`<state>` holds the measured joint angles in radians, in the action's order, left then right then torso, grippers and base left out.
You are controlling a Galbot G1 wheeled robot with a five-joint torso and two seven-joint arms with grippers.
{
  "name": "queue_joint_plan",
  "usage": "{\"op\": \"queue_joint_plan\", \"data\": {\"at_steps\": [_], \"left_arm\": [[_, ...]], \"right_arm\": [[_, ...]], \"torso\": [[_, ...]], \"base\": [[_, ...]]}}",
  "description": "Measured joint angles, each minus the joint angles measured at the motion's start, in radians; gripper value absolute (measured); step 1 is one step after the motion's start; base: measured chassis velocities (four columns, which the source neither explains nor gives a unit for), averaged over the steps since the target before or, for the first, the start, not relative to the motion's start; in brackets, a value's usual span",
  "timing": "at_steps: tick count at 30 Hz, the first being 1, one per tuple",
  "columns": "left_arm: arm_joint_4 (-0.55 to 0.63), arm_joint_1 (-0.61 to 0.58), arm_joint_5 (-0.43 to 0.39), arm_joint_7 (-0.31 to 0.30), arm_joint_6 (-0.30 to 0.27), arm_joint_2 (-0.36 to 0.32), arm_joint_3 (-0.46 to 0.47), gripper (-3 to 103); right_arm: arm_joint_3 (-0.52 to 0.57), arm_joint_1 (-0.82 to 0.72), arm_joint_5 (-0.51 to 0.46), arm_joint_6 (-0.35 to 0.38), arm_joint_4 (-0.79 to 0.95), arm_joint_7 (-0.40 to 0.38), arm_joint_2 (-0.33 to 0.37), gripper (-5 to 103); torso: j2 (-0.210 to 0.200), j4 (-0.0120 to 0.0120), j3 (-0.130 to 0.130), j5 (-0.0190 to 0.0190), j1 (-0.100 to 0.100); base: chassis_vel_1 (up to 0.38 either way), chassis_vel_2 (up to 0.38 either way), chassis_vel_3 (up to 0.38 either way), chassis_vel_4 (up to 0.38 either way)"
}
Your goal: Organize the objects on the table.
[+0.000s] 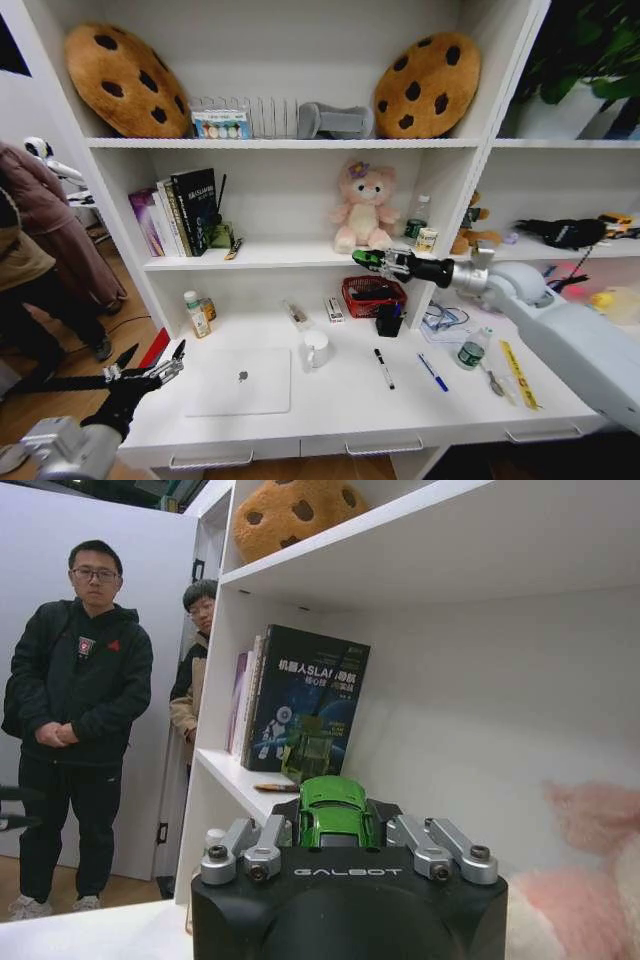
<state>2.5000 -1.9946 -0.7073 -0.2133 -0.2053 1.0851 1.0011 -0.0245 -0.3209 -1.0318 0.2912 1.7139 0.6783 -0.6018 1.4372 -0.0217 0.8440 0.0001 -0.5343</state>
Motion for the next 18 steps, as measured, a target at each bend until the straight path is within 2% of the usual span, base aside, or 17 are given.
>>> {"op": "queue_joint_plan", "data": {"at_steps": [2, 3, 6, 7, 10, 11, 14, 18], "left_arm": [[0.0, 0.0, 0.0, 0.0, 0.0, 0.0, 0.0, 100], [0.0, 0.0, 0.0, 0.0, 0.0, 0.0, 0.0, 100], [0.0, 0.0, 0.0, 0.0, 0.0, 0.0, 0.0, 100], [0.0, 0.0, 0.0, 0.0, 0.0, 0.0, 0.0, 100], [0.0, 0.0, 0.0, 0.0, 0.0, 0.0, 0.0, 100], [0.0, 0.0, 0.0, 0.0, 0.0, 0.0, 0.0, 100], [0.0, 0.0, 0.0, 0.0, 0.0, 0.0, 0.0, 100], [0.0, 0.0, 0.0, 0.0, 0.0, 0.0, 0.0, 100]], "right_arm": [[-0.088, 0.097, -0.002, 0.02, -0.053, -0.02, -0.048, 36], [-0.088, 0.097, -0.002, 0.02, -0.053, -0.02, -0.048, 36], [-0.228, 0.229, 0.009, 0.035, -0.182, -0.023, -0.155, 36], [-0.228, 0.229, 0.009, 0.035, -0.182, -0.023, -0.155, 36], [-0.332, 0.329, 0.042, 0.035, -0.311, -0.014, -0.258, 36], [-0.332, 0.329, 0.042, 0.035, -0.311, -0.014, -0.258, 36], [-0.404, 0.409, 0.073, 0.033, -0.43, -0.009, -0.343, 36], [-0.447, 0.447, 0.094, 0.028, -0.518, -0.011, -0.397, 36]], "torso": [[0.0, 0.0001, 0.0, -0.001, 0.0], [0.0, 0.0001, 0.0, -0.001, 0.0], [0.0, -0.0003, 0.0, -0.0004, 0.0], [0.0, -0.0003, 0.0, -0.0004, 0.0], [0.0, 0.0004, 0.0, -0.0004, 0.0], [0.0, 0.0004, 0.0, -0.0004, 0.0], [0.0, 0.0004, 0.0, -0.0006, 0.0], [0.0, 0.0001, 0.0, -0.0003, 0.0]], "base": [[0.0, 0.0, 0.0, 0.0], [0.0, 0.0, 0.0, 0.0], [0.0, 0.0, 0.0, 0.0], [0.0, 0.0, 0.0, 0.0], [0.0, 0.0, 0.0, 0.0], [0.0, 0.0, 0.0, 0.0], [0.0, 0.0, 0.0, 0.0], [0.0, 0.0, 0.0, 0.0]]}}
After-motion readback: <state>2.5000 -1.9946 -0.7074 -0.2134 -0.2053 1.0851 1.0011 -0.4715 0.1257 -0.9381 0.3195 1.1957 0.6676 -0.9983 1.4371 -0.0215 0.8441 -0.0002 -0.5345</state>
